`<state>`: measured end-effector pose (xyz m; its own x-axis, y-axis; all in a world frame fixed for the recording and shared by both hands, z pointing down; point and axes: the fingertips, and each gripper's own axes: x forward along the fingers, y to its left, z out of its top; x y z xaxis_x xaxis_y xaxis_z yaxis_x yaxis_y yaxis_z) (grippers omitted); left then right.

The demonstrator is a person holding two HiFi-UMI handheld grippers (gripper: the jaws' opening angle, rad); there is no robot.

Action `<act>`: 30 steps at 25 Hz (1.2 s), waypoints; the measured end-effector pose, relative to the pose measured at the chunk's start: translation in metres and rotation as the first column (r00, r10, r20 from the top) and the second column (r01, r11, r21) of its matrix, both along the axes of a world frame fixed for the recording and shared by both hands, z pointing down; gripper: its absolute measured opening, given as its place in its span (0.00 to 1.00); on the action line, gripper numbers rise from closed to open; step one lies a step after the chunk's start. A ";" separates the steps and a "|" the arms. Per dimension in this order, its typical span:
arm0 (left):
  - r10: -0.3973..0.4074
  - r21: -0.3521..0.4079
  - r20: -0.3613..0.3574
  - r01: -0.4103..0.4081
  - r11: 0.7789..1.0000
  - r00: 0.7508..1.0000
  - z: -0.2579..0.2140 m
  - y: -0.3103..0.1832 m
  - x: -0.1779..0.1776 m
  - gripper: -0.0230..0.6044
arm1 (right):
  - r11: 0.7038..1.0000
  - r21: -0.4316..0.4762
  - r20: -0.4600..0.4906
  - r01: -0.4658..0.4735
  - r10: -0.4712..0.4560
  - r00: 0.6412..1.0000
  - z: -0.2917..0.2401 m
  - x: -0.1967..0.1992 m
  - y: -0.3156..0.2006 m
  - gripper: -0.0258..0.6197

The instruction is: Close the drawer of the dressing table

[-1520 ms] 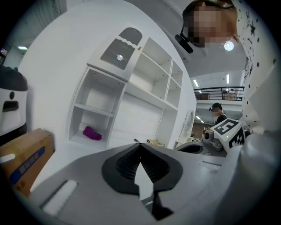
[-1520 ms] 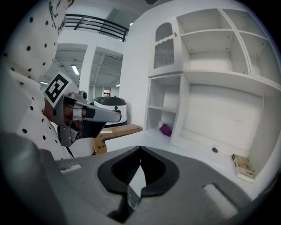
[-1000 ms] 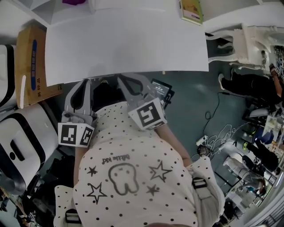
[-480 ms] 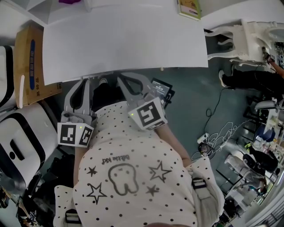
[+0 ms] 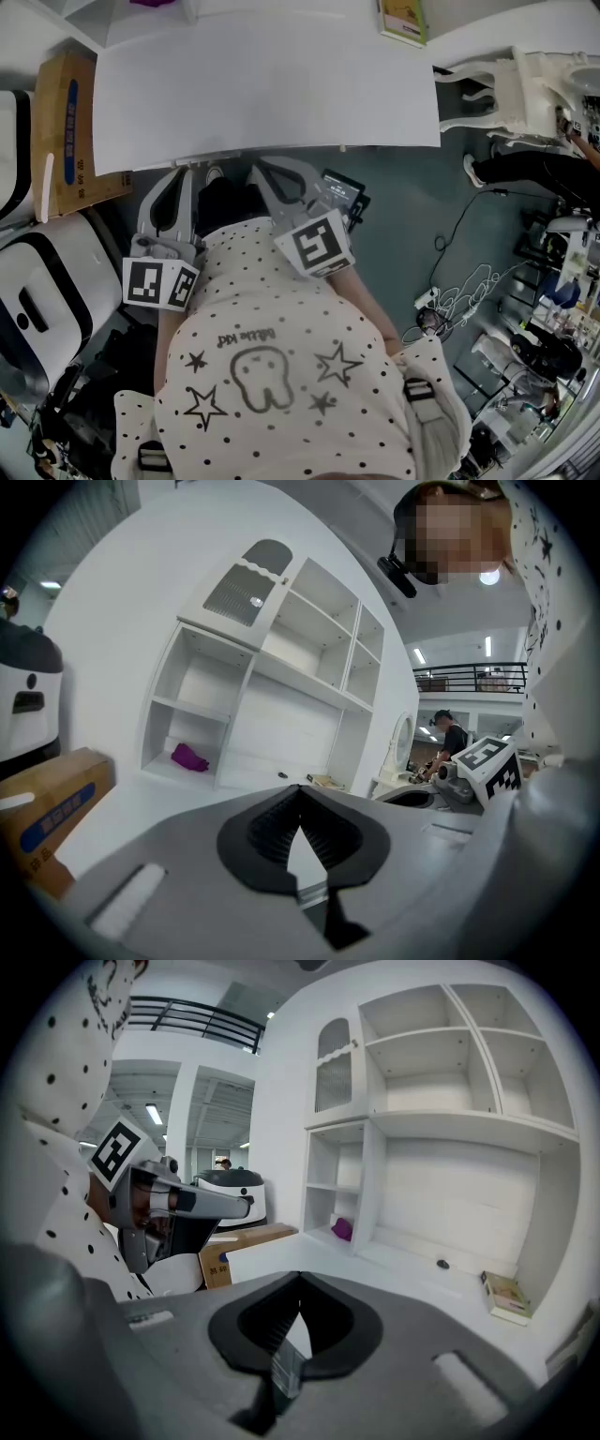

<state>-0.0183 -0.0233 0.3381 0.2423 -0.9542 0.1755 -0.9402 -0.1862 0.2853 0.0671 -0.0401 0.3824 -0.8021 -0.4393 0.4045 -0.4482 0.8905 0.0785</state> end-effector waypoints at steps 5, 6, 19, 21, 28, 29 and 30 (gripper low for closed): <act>-0.004 0.000 0.022 0.004 1.000 1.000 -0.002 0.002 -0.002 0.04 | 1.000 0.004 0.009 -0.002 0.002 1.000 -0.003 -0.002 -0.001 0.04; -0.008 0.001 0.024 0.008 1.000 1.000 -0.002 0.002 -0.004 0.04 | 1.000 0.006 0.011 -0.001 0.001 1.000 -0.003 -0.003 -0.002 0.04; -0.022 0.011 0.028 0.022 1.000 0.999 -0.002 -0.002 -0.021 0.04 | 1.000 0.023 -0.001 0.008 -0.008 1.000 -0.003 -0.020 -0.007 0.04; -0.023 0.010 0.024 0.022 1.000 0.999 -0.002 -0.003 -0.024 0.04 | 1.000 0.018 0.001 0.004 -0.004 1.000 -0.003 -0.022 -0.008 0.04; -0.023 0.010 0.012 0.022 1.000 1.000 -0.002 -0.004 -0.030 0.04 | 1.000 0.014 -0.008 0.012 -0.012 1.000 -0.003 -0.028 -0.007 0.04; -0.023 0.009 0.010 0.022 1.000 1.000 -0.002 -0.004 -0.030 0.04 | 1.000 0.015 -0.008 0.012 -0.012 1.000 -0.003 -0.028 -0.007 0.04; -0.022 0.009 0.008 0.022 1.000 1.000 -0.002 -0.004 -0.030 0.04 | 1.000 0.016 -0.008 0.011 -0.011 1.000 -0.003 -0.028 -0.008 0.04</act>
